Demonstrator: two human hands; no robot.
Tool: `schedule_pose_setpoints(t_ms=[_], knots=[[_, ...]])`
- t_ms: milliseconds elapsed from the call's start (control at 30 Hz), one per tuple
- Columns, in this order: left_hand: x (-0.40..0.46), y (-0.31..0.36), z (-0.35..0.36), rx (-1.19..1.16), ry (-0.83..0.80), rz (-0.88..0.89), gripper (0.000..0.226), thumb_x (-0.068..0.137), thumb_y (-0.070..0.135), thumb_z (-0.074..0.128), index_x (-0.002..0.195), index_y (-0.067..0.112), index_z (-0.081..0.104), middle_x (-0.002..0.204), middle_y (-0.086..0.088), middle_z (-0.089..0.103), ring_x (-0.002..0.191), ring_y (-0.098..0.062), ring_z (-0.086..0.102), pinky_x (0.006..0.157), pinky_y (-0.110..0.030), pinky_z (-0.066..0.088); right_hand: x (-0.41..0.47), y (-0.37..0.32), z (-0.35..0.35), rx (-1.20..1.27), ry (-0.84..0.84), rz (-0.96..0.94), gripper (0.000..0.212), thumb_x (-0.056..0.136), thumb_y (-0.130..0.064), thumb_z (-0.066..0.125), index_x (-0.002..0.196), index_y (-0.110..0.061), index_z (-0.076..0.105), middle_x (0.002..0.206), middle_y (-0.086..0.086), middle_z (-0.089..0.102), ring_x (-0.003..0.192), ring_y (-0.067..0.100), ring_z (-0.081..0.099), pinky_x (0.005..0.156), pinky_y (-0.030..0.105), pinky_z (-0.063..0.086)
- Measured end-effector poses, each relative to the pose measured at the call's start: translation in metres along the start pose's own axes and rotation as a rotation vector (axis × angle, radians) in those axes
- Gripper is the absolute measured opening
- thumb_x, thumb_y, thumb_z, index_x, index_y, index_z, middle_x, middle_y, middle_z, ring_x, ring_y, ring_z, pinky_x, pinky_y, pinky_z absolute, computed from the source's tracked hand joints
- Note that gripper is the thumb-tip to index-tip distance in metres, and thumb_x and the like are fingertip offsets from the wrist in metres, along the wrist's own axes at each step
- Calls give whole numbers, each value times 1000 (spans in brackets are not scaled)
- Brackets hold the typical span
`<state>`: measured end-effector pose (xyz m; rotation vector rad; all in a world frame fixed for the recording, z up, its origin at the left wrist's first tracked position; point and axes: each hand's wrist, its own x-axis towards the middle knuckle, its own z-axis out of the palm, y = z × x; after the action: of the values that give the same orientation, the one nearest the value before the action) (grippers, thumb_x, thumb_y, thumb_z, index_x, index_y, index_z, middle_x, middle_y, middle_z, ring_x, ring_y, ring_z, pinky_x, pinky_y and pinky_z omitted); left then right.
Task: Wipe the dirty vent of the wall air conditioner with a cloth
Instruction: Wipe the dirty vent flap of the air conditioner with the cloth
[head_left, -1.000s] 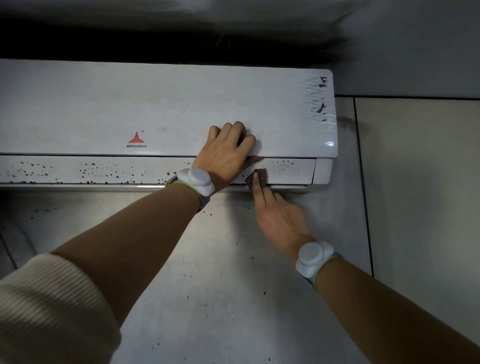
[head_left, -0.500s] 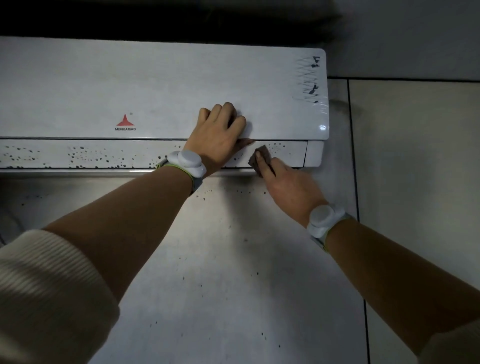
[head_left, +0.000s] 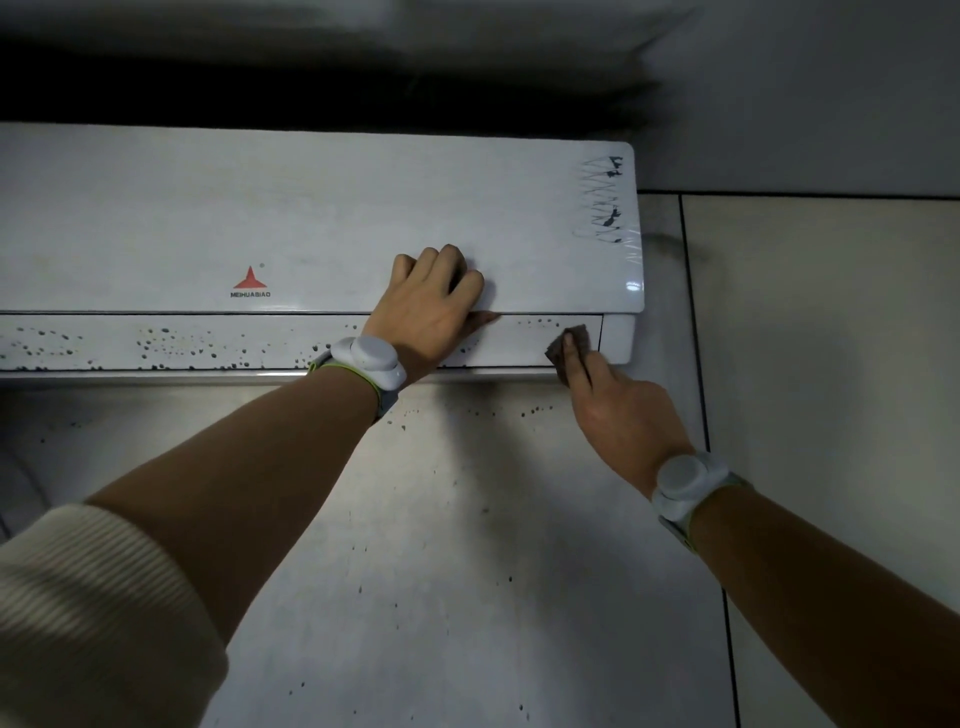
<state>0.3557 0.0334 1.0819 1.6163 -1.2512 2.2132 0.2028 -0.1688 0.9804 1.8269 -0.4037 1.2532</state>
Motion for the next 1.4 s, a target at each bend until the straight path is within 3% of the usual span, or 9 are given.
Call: schedule_pose_setpoints(t_ms=[167, 300, 467, 667, 833, 933, 1033, 1133, 1400], knots=[[0, 0, 1, 15, 14, -3, 47, 107, 50, 45, 100, 5, 57, 104, -19, 56, 87, -36, 52, 77, -47, 39, 16, -12, -8, 149, -6, 78, 56, 98, 3, 39, 152, 12, 28, 130, 30, 58, 67, 27, 65, 53, 36, 57], [-1, 0, 2, 2, 8, 5, 46, 107, 50, 44, 100, 6, 55, 105, -19, 55, 88, -35, 50, 77, -47, 38, 28, -32, -19, 197, -14, 118, 62, 91, -1, 32, 152, 12, 28, 129, 28, 57, 69, 28, 66, 50, 33, 52], [0, -2, 3, 21, 11, 0, 46, 107, 51, 43, 100, 7, 56, 103, -17, 55, 89, -35, 50, 77, -46, 37, 41, -49, -24, 170, 52, 61, 62, 91, -5, 29, 151, 10, 32, 137, 28, 55, 96, 31, 70, 57, 35, 58], [-2, -1, 4, 16, 45, 5, 43, 107, 48, 48, 97, 7, 56, 101, -16, 55, 87, -35, 50, 76, -46, 39, 20, -13, -11, 185, 80, 62, 64, 89, 0, 46, 152, 8, 34, 117, 23, 62, 76, 28, 65, 51, 33, 52], [-1, 1, 5, -2, 47, -1, 41, 106, 47, 50, 96, 7, 56, 99, -15, 55, 87, -35, 50, 76, -46, 39, 32, -43, -15, 384, 90, 224, 74, 80, 2, 57, 150, 8, 37, 132, 24, 58, 100, 36, 67, 63, 38, 60], [-2, -1, 6, -24, 54, -8, 40, 105, 47, 50, 95, 9, 56, 98, -14, 54, 86, -35, 49, 76, -45, 38, 41, -67, -22, 431, 99, 189, 71, 83, 2, 59, 150, 6, 38, 136, 23, 57, 112, 34, 65, 71, 36, 60], [-1, -1, 7, -38, 59, -18, 39, 103, 47, 54, 93, 9, 56, 98, -14, 54, 85, -35, 50, 75, -44, 38, 44, -68, -22, 409, 137, 184, 61, 94, -17, 56, 150, 3, 41, 123, 19, 61, 104, 32, 63, 71, 40, 58], [-1, 0, 6, -32, 53, -21, 40, 103, 46, 56, 94, 8, 57, 100, -15, 56, 87, -35, 52, 76, -45, 39, 46, -62, -21, 402, 156, 211, 55, 103, -38, 44, 147, -4, 47, 115, 15, 60, 100, 31, 58, 80, 44, 54], [-2, -1, 1, -65, 11, -36, 42, 104, 47, 53, 96, 6, 59, 103, -16, 57, 92, -36, 53, 80, -47, 41, 57, -44, -20, 670, 303, 284, 24, 96, -9, 60, 120, -13, 61, 102, 10, 59, 86, 29, 58, 70, 45, 53]])
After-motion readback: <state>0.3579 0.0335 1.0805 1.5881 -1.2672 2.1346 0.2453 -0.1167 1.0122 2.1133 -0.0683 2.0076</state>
